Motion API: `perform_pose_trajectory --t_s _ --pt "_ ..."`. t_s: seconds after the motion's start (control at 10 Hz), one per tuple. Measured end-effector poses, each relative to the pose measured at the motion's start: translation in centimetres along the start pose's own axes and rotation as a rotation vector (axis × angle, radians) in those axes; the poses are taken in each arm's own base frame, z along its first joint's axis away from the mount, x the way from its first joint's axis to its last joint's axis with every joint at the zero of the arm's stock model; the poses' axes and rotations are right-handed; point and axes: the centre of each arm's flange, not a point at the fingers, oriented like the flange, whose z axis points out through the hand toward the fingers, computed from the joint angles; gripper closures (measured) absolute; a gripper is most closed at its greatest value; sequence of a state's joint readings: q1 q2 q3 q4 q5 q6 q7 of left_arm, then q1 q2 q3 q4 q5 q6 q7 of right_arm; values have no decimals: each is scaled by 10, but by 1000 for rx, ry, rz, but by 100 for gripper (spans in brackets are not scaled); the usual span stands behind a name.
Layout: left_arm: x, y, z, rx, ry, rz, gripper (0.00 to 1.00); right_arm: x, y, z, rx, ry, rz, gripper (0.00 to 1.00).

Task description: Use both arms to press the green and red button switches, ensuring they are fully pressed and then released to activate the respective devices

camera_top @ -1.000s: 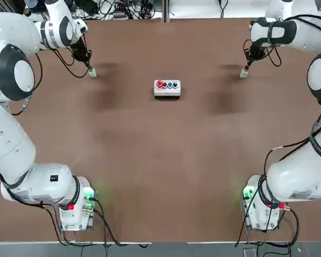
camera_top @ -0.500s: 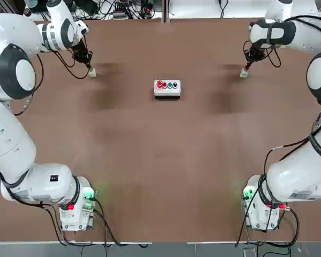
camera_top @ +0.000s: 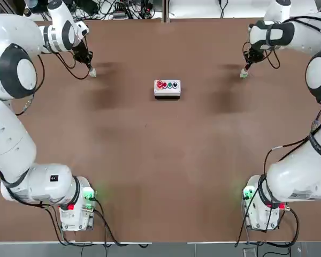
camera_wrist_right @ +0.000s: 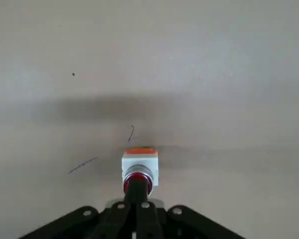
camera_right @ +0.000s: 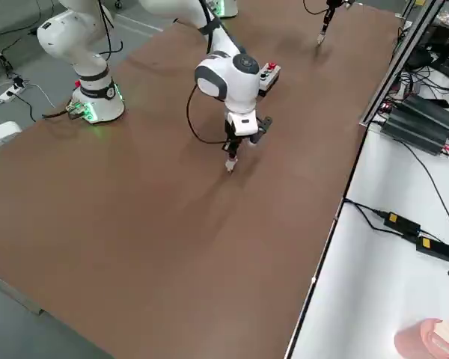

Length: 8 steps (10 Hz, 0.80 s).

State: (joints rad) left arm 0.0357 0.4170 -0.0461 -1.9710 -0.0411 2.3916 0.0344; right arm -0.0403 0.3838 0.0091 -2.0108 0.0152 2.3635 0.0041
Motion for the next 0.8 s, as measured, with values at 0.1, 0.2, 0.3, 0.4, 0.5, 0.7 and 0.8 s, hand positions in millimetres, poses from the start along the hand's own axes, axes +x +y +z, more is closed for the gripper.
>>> perform_pose_trajectory --t_s 0.1,0.2,0.3,0.4,0.5,0.7,0.8 --pt "0 0 0 0 0 0 99 1 0 2 0 3 0 99" --pt "0 0 2 0 0 0 99 1 0 2 0 11 0 99" --pt "0 0 2 0 -1 0 99 2 0 3 0 15 0 99" --pt "0 0 3 0 -1 0 99 2 0 3 0 17 0 99" --pt "0 0 4 0 2 0 99 2 0 3 0 17 0 99" --pt "1 0 4 0 5 -1 99 2 0 3 0 17 -1 99" --pt "1 0 4 0 9 -2 99 2 0 3 0 17 -1 99"
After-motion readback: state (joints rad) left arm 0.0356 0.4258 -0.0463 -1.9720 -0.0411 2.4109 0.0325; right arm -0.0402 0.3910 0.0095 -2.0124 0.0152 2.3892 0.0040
